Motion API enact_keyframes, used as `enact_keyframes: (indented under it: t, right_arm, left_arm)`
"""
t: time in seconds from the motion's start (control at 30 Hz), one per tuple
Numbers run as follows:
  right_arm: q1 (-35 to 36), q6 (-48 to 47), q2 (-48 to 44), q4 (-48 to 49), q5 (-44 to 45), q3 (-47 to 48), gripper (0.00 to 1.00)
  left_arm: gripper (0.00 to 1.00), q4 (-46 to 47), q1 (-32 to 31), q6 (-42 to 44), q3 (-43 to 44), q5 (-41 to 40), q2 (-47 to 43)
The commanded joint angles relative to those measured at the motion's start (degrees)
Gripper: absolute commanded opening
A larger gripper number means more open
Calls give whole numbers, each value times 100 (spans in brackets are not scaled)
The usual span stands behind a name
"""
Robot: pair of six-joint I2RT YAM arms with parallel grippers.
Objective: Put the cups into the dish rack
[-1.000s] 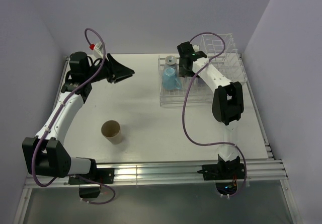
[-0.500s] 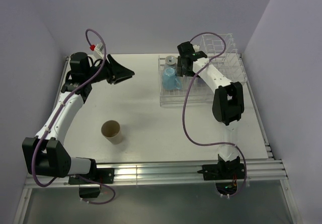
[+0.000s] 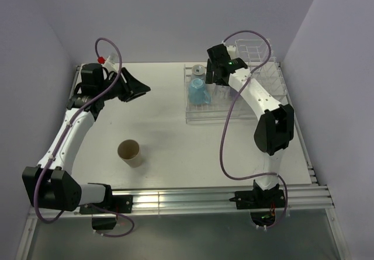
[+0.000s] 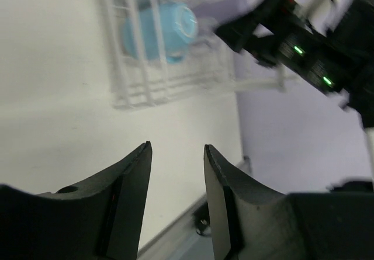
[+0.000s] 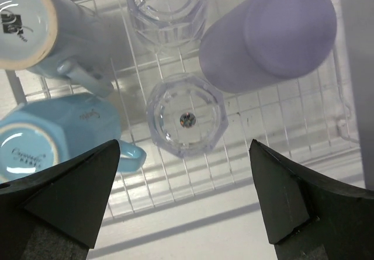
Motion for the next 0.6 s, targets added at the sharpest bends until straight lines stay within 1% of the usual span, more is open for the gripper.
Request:
enact_keyframes:
  t: [0.0, 0.03, 0.07, 0.1, 0.23, 0.27, 0.33, 0.37, 0.43, 0.5, 0.53, 0.57]
  right_arm:
    - [133, 136, -572, 7, 258, -228, 100]
    - [151, 136, -660, 59, 250, -298, 100]
    - [177, 145, -739, 94, 250, -377, 100]
    - [204, 145, -940, 147, 250, -526, 100]
    - [493, 136, -1355, 262, 232, -703, 100]
    - [555, 119, -1495, 270, 223, -738, 100]
    - [722, 110, -1618, 262, 206, -756, 100]
    - [775, 119, -1750, 279, 206, -782, 100]
    - [872, 128, -1899, 332, 206, -844, 100]
    - [951, 136, -2102, 367, 74, -923, 100]
    - [969, 136, -2163, 419, 30, -949, 100]
    - [1038, 145, -2277, 437, -14, -984, 100]
  left_arm:
    - [47, -1100, -7, 511, 495, -1885, -403]
    - [47, -1520, -7, 546, 523, -2214, -551]
    - [47, -1690, -7, 555, 523, -2513, -648]
    - [47, -1822, 1, 529, 462, -3038, -754]
    - [48, -2551, 2, 205, 303, -3937, -1351]
    - [49, -2944, 2, 169, 303, -4209, -1413]
    - [52, -3438, 2, -6, 321, -4797, -1623]
    - [54, -3823, 2, -68, 277, -4966, -1703]
    - [58, -4090, 2, -287, 137, -5178, -2009]
    - [62, -4196, 2, -358, -206, -4960, -2230]
    - [68, -4292, 2, -550, -294, -4924, -2266]
    - [65, -4380, -7, -622, -486, -4837, -2301]
